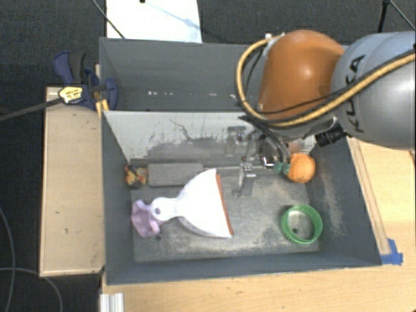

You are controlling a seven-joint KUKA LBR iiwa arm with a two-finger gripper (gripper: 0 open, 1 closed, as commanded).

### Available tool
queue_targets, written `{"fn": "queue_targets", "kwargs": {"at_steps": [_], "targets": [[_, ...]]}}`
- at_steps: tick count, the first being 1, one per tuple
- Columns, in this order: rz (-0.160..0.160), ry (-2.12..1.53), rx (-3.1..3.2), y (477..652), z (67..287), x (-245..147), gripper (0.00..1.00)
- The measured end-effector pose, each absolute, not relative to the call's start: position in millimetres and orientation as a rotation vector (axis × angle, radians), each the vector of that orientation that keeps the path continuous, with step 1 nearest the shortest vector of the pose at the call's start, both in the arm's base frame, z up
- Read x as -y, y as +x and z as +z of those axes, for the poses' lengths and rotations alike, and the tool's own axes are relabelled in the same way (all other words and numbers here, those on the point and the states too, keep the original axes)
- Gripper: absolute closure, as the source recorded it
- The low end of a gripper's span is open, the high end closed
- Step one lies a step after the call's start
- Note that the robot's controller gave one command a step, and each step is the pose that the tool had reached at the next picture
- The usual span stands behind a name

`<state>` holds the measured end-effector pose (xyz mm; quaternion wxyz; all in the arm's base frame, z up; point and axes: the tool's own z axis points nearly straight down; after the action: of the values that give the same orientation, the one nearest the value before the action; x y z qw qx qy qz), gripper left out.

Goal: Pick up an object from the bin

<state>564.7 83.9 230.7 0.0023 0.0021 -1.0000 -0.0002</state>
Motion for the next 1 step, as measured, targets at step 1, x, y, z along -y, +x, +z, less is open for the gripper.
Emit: {"fn": "queue_targets", "kwargs": {"at_steps": [1], "targets": [[-0.002,0.003,3.145,566.0,235.6,-83.4,0.0]]}}
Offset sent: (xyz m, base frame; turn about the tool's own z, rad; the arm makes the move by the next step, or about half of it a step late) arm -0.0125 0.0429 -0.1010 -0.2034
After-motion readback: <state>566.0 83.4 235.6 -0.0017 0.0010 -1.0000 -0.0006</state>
